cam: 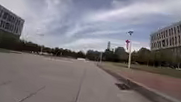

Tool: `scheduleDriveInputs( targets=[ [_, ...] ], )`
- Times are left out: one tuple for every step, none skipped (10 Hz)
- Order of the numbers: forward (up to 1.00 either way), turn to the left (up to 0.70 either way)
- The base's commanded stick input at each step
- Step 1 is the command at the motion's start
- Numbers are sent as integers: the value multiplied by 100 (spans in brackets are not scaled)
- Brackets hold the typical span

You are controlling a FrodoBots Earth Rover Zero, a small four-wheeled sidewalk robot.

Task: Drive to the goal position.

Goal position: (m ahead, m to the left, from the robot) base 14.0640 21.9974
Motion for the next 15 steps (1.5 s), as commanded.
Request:
scheduleDriveInputs(
  targets=[
    [100, 0],
    [100, 0],
    [100, 0],
    [100, 0],
    [100, 0],
    [100, 0],
    [100, 0],
    [100, 0],
    [100, 0],
    [100, 0],
    [100, 0],
    [100, 0],
    [100, 0],
    [100, 0],
    [100, 0]
  ],
)
